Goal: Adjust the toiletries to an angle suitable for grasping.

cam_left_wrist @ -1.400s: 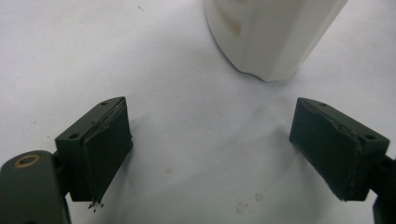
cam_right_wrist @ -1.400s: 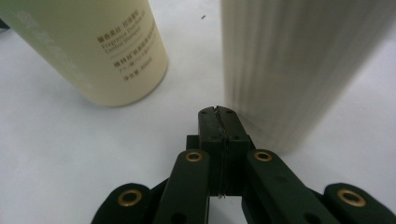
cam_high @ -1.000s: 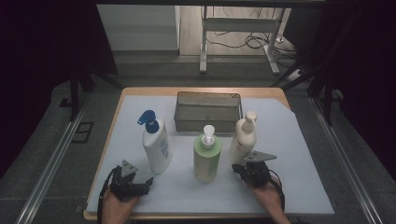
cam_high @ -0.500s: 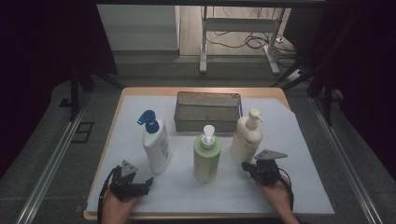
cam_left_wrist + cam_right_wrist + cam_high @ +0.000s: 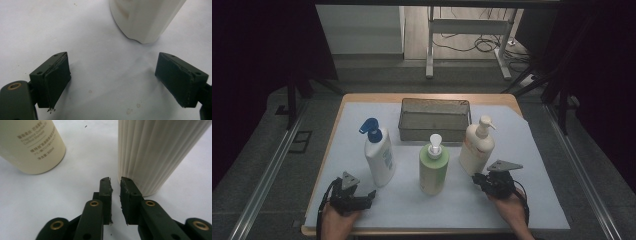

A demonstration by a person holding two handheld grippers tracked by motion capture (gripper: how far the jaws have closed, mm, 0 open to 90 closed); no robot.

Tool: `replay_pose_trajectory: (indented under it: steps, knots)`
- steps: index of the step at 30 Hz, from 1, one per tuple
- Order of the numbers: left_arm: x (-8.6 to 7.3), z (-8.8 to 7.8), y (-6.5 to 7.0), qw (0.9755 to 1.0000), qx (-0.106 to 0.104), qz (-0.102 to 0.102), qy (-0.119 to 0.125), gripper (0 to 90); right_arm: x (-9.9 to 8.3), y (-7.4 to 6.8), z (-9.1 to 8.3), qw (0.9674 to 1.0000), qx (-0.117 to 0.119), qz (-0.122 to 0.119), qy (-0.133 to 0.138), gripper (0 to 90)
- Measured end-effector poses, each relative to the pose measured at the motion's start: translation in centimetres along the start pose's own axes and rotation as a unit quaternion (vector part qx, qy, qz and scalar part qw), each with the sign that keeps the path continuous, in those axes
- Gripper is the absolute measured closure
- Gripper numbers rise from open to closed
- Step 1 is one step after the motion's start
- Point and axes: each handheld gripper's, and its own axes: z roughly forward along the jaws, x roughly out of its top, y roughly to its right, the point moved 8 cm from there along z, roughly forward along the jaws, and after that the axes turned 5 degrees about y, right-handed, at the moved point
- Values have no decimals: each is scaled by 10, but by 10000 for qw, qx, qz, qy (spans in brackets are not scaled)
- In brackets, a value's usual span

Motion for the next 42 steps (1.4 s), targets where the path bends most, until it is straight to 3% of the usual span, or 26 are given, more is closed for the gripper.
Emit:
replay_pose_trajectory:
  steps: [11, 21, 42]
  knots:
    - [0, 0, 0, 10000, 1, 1, 1, 126, 6, 1, -23, 9999, -113, -7, 103, 594]
    - [0, 0, 0, 10000, 3, 0, 3, 126, 24, 6, -40, 9993, -264, -27, 268, 505]
    - [0, 0, 0, 10000, 5, -10, 10, 126, 66, 13, -41, 9981, -461, 164, 380, 336]
